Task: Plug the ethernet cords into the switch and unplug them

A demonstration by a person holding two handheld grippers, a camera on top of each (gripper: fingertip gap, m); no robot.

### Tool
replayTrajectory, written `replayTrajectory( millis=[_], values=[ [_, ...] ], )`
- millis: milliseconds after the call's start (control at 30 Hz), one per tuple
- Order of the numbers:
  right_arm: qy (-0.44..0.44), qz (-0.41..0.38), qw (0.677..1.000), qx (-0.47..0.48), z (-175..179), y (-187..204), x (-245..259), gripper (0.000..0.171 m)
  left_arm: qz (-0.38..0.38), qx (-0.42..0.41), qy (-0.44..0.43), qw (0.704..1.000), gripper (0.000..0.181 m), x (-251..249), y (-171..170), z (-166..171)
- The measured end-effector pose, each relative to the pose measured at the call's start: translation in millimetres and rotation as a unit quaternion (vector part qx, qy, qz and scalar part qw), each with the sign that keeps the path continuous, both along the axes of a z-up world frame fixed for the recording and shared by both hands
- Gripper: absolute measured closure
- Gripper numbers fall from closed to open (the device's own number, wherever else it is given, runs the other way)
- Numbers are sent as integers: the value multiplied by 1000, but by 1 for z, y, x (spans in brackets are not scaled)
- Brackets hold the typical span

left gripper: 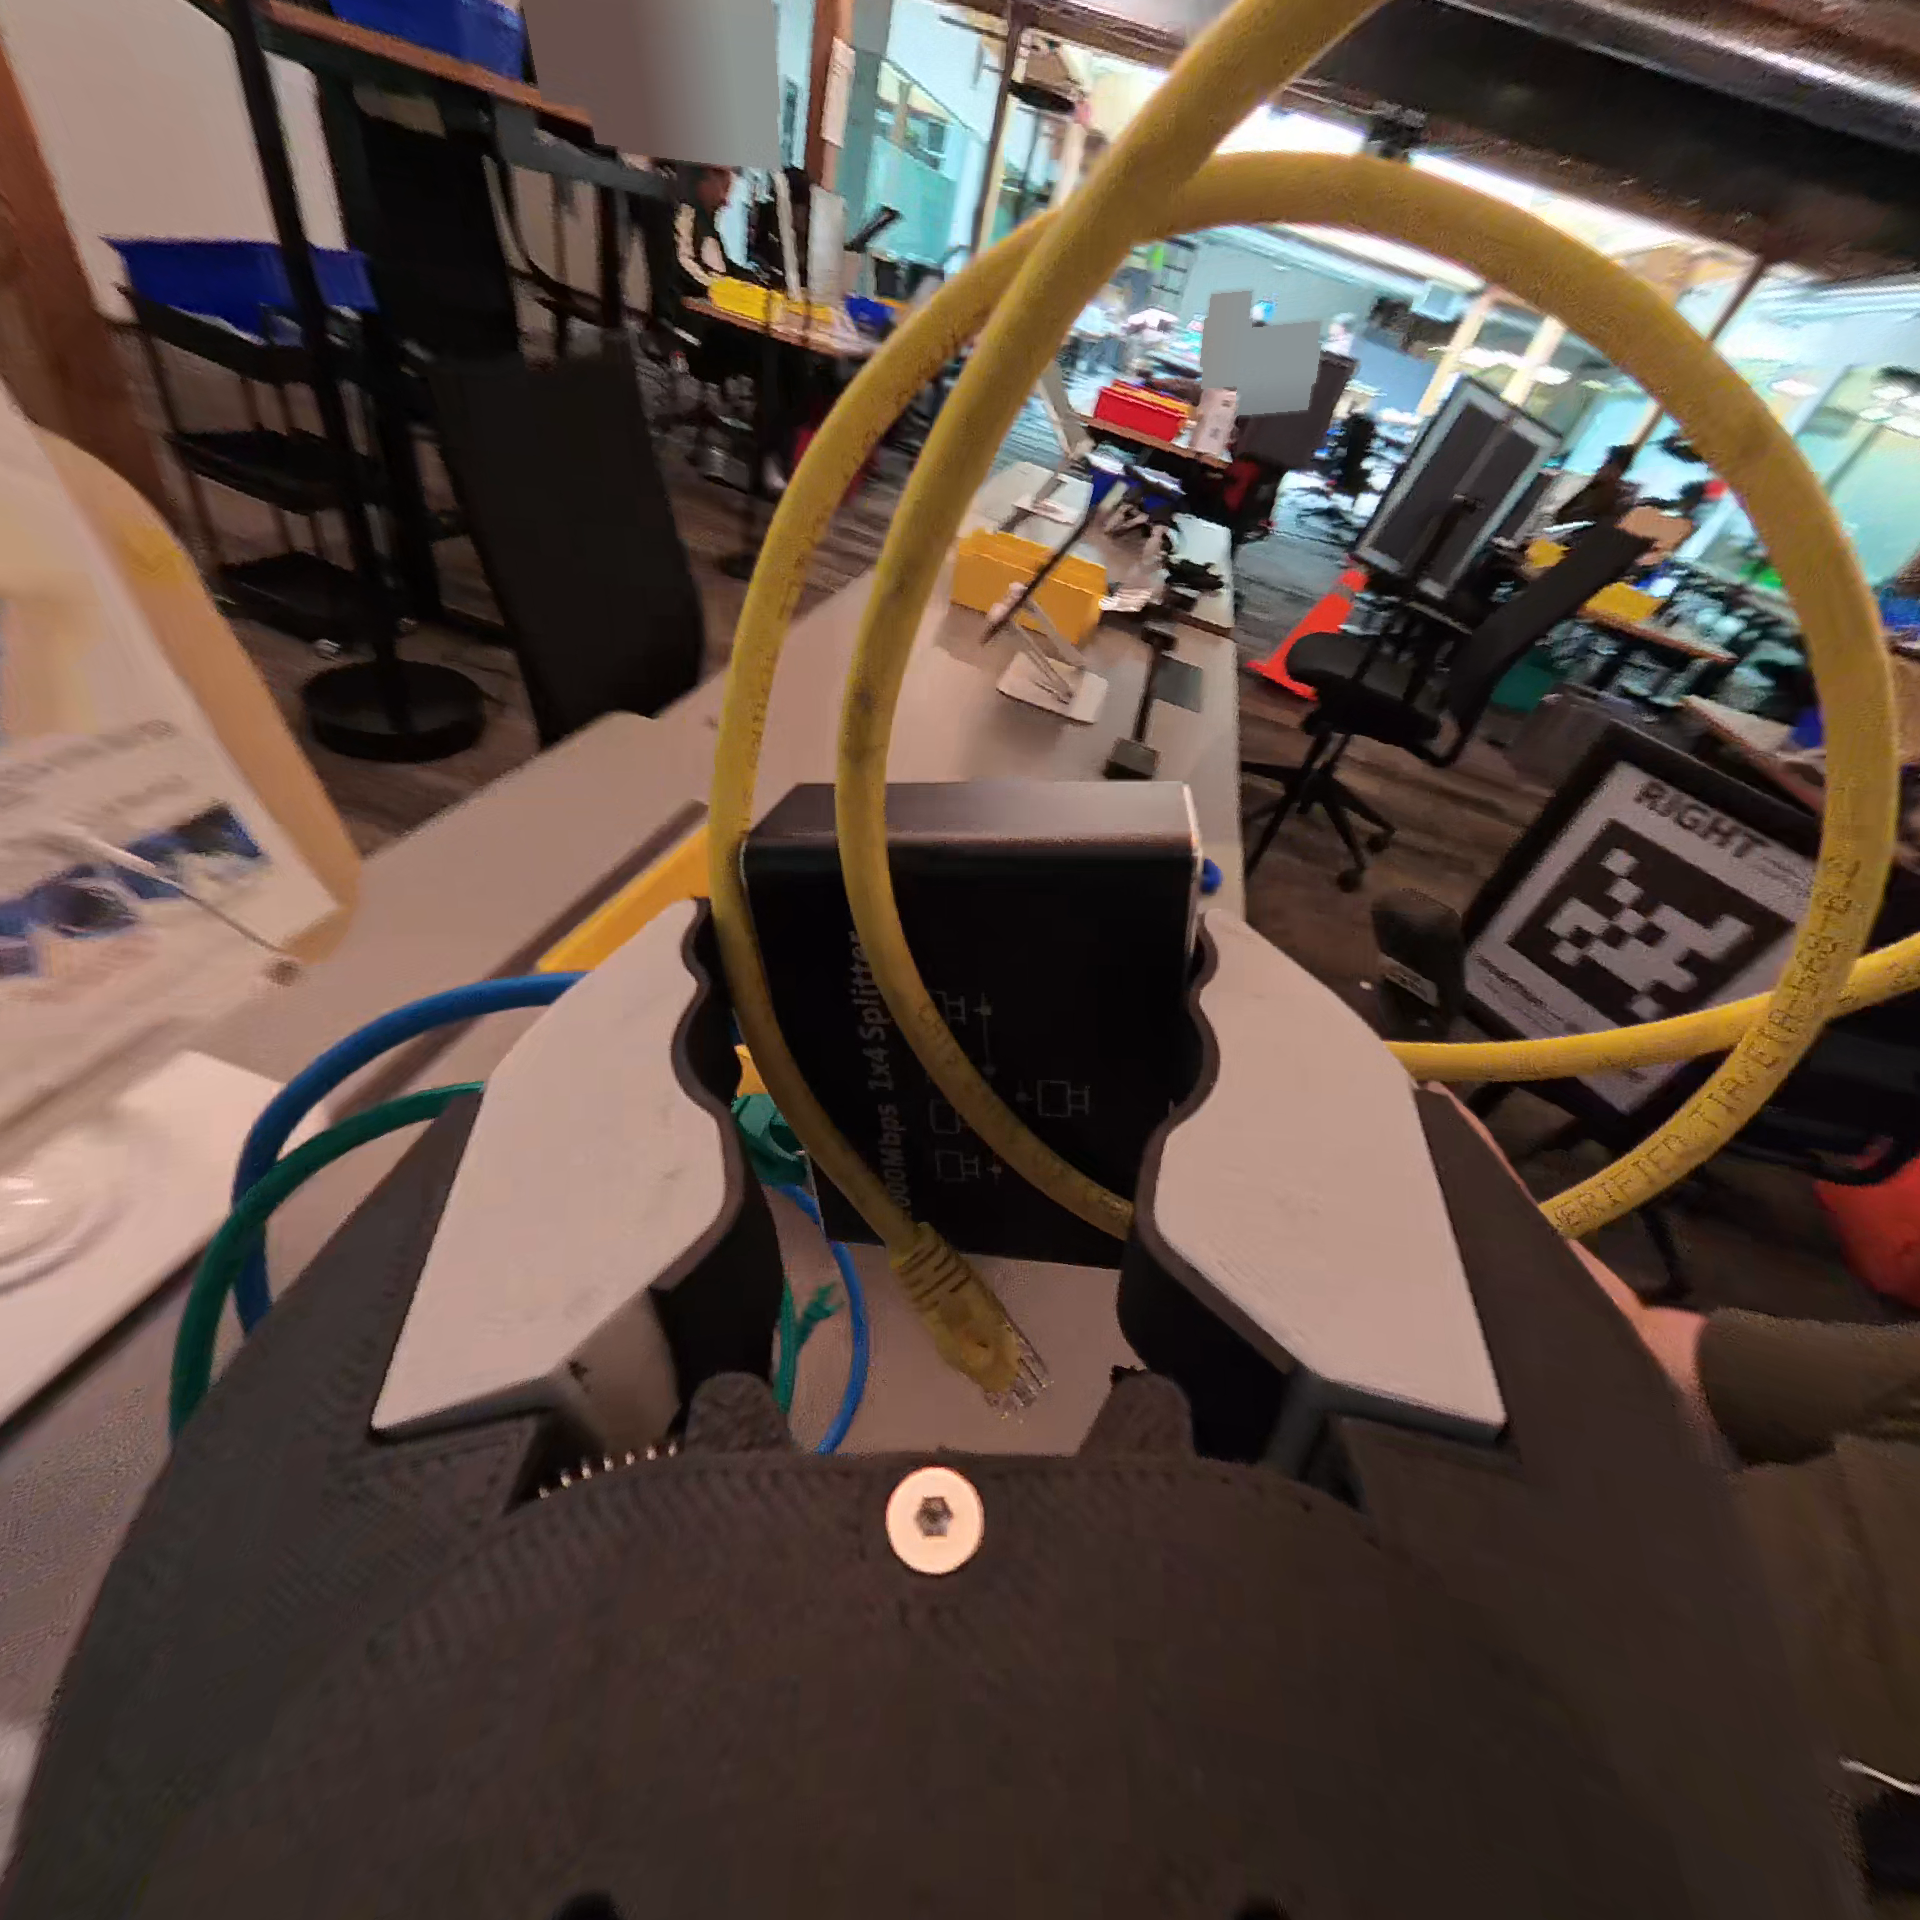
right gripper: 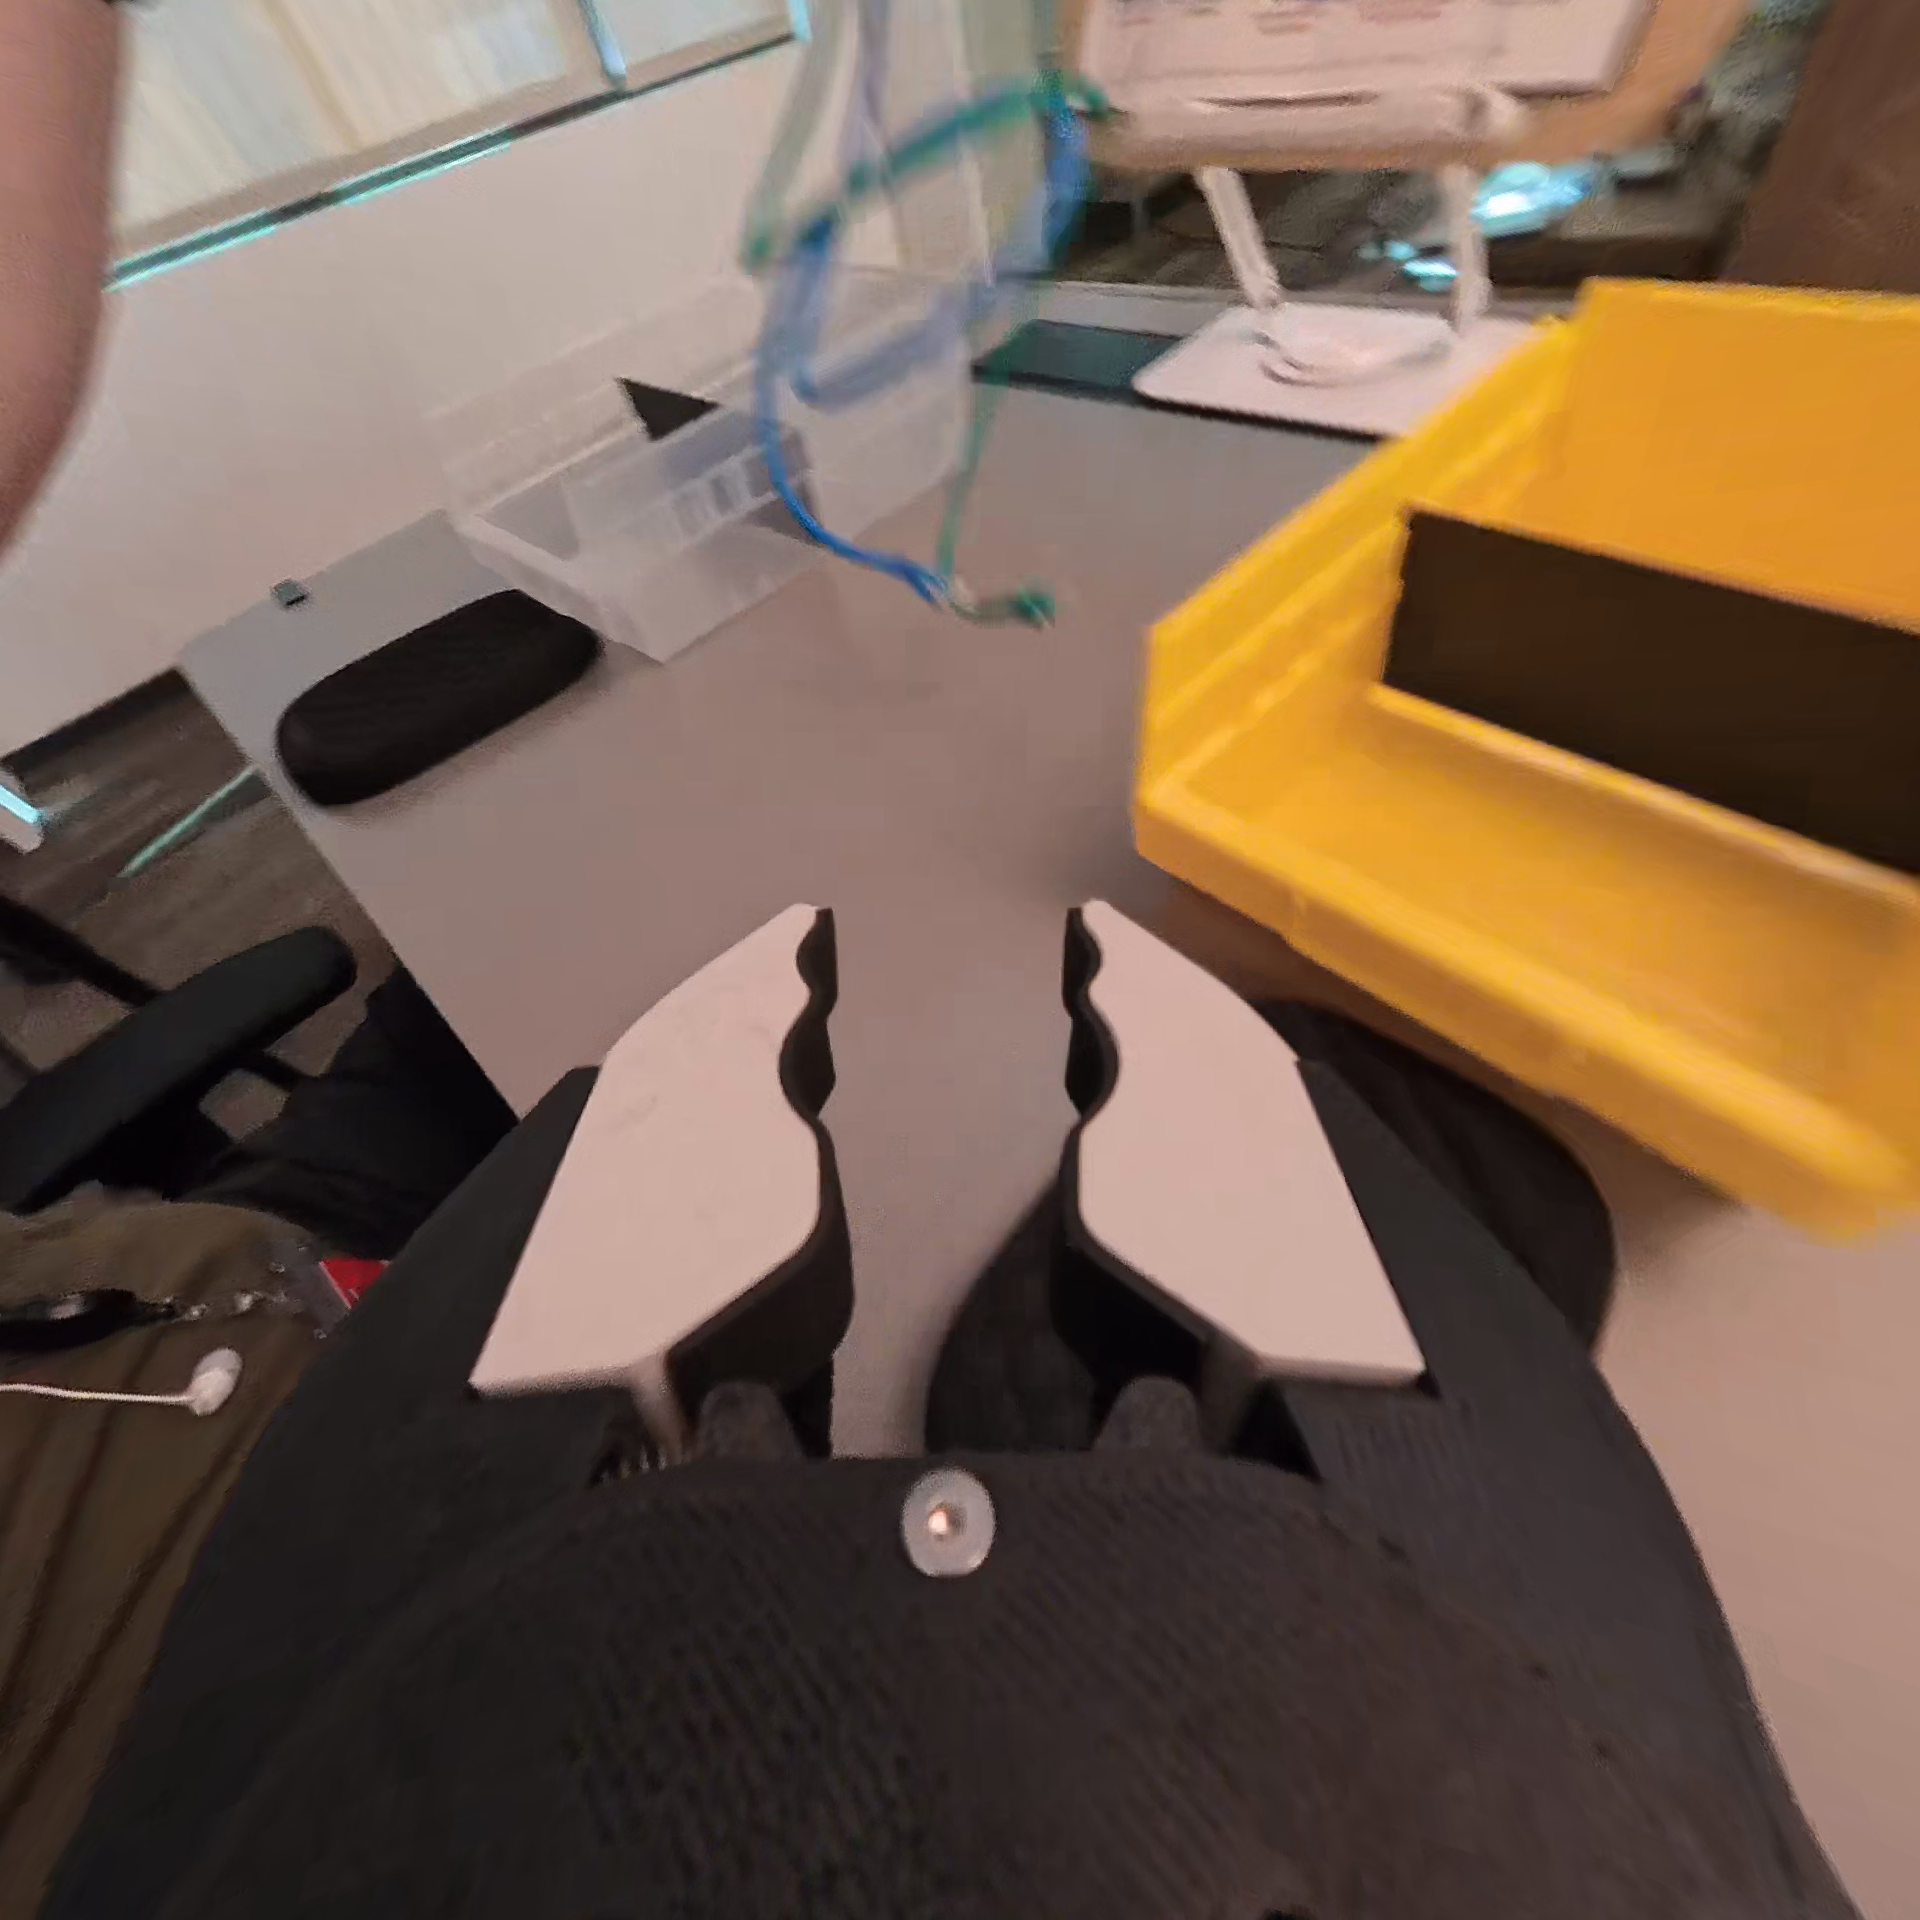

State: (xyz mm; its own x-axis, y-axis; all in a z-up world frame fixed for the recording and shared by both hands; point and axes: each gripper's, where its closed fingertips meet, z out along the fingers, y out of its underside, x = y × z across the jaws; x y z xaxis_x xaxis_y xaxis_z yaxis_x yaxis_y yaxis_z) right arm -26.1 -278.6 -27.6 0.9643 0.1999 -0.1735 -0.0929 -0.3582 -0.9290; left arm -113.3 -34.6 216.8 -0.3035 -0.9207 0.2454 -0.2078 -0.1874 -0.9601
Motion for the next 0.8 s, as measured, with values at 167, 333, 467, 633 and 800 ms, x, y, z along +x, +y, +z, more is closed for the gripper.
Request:
replayTrajectory(
  millis=[167,333,467,633,800],
  values=[
    [-136,72,988,20,32,57,-50,114,-45,-44,16,998,99,18,-26,-71],
    [-324,56,940,94,69,130,-61,86,-75,-70,55,993,99,31,-35,-129],
    [-438,75,880,168,78,174,-69,76,-88,-61,103,989,99,36,-40,-162],
    [-512,99,831,192,62,201,-80,67,-119,-36,162,979,99,32,-49,-184],
    [-571,109,798,161,42,209,-81,73,-114,22,225,967,99,33,-56,-207]
  ],
)
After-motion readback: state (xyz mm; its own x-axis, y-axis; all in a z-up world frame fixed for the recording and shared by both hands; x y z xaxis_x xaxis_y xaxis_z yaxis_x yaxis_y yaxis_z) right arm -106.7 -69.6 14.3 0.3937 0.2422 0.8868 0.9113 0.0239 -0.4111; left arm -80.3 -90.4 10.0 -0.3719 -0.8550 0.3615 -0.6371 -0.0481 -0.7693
